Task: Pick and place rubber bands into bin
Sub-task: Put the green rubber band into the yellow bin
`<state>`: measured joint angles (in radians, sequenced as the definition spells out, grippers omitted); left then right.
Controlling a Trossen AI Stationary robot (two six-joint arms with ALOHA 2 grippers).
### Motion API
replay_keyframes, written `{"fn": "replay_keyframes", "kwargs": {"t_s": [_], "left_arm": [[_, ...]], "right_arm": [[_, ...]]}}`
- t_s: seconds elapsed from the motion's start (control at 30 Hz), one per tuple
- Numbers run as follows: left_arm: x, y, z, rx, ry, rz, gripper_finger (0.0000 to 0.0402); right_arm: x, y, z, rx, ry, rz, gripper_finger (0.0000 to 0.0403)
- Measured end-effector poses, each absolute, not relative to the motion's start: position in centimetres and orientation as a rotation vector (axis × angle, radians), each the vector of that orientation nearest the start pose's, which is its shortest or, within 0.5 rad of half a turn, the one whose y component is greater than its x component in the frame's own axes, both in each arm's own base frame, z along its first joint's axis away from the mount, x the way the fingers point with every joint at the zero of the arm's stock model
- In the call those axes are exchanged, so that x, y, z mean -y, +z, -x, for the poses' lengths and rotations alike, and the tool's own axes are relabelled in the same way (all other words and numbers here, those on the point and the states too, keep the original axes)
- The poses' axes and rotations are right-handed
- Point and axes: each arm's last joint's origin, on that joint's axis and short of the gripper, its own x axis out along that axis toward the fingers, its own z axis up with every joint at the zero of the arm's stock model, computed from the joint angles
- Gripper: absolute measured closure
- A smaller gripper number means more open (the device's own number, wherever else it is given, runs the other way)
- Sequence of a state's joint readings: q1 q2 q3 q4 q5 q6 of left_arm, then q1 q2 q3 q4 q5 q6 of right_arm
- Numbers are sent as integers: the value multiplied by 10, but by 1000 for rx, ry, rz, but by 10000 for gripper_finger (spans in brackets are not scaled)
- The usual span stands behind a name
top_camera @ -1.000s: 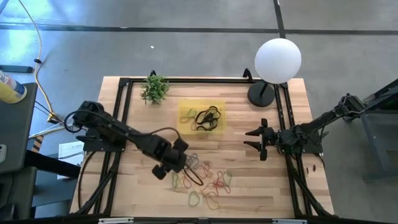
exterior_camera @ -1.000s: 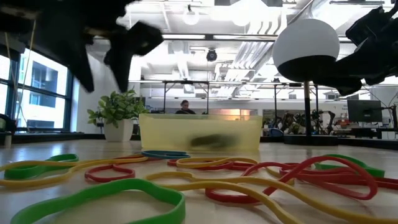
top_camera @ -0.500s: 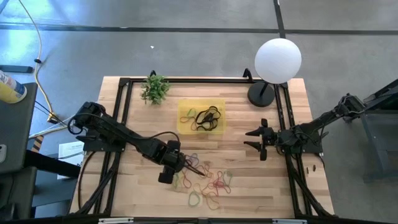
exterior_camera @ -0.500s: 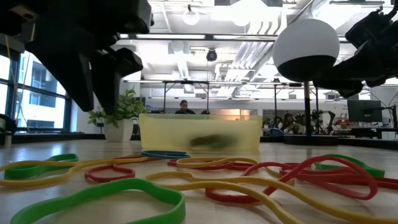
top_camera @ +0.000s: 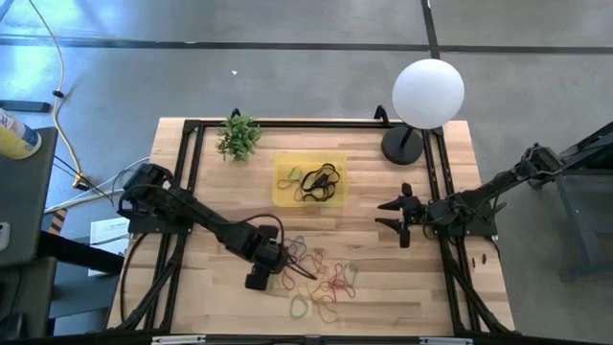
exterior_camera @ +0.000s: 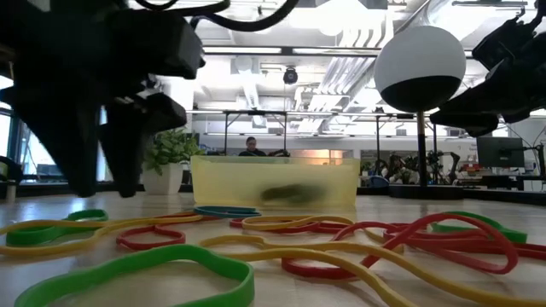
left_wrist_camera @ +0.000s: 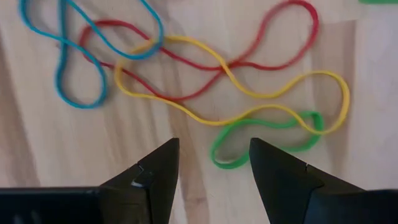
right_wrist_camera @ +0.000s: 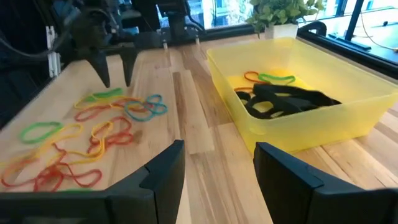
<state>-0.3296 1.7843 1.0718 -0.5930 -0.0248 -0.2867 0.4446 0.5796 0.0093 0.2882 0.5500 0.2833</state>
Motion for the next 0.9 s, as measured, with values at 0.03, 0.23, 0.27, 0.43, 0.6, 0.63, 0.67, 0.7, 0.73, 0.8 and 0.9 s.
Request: {"fn": "replay_keyframes", "kwargs": {"t_s": [0.03,0.23,0.27,0.43,0.6,0.63,0.67,0.7,0.73,0.8,0.9], "left_arm": [[105,153,-308,-1312,-71,17,218],[105,147,-309,-1335,-69,27,218],[106,145,-310,-1339,-69,31,218],[106,137,-310,-1376,-65,47,218],[107,135,-311,-1383,-64,53,218],[107,135,-311,-1383,-63,55,218],[107,135,-311,-1383,-62,55,220],[107,135,-311,-1384,-61,55,224],[107,135,-311,-1384,-60,54,229],[107,135,-311,-1385,-60,52,247],[106,134,-311,-1386,-55,44,285]], "right_arm": [[-41,140,-121,-232,-137,-145,222],[-41,139,-122,-240,-141,-150,222],[-41,139,-122,-240,-141,-153,222],[-41,138,-122,-245,-142,-162,222],[-42,138,-122,-250,-143,-166,222],[-42,137,-122,-251,-143,-165,222],[-42,137,-122,-252,-143,-165,222],[-42,137,-122,-251,-143,-165,222],[-42,137,-122,-249,-144,-166,222],[-42,138,-123,-249,-144,-166,222],[-42,138,-123,-247,-145,-167,222]]}}
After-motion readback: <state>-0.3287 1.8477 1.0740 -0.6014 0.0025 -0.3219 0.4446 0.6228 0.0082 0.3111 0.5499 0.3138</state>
